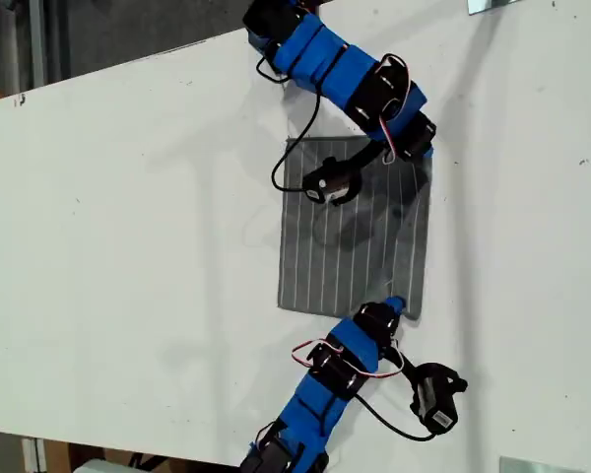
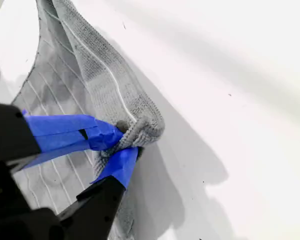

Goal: Grasp corners of a square towel and fold twice.

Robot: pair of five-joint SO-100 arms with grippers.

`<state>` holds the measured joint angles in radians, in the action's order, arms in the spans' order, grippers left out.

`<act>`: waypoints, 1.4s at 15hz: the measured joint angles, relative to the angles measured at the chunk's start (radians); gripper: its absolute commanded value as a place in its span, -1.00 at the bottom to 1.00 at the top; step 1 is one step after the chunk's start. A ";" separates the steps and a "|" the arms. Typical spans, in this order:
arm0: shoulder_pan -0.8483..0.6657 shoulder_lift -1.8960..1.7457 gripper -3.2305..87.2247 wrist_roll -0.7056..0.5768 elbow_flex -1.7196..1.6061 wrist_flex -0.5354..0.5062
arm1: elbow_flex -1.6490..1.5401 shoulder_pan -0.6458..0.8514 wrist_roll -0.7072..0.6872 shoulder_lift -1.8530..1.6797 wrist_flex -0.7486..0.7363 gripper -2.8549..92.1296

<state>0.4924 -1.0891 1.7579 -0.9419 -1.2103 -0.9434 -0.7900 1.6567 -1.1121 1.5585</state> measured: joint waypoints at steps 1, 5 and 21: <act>0.002 -0.003 -0.94 0.003 0.002 0.002 | 0.000 0.003 0.000 0.000 0.000 -0.94; -0.104 0.017 -0.94 -0.072 0.000 0.002 | 0.000 0.106 -0.094 0.000 -0.005 -0.94; -0.442 -0.196 -0.94 -0.255 -0.225 -0.156 | -0.508 0.463 0.009 -0.397 0.325 -0.94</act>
<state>0.0506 -1.2855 1.5033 -1.1674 -1.3668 -1.4511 -0.3267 1.6659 -1.5094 1.8837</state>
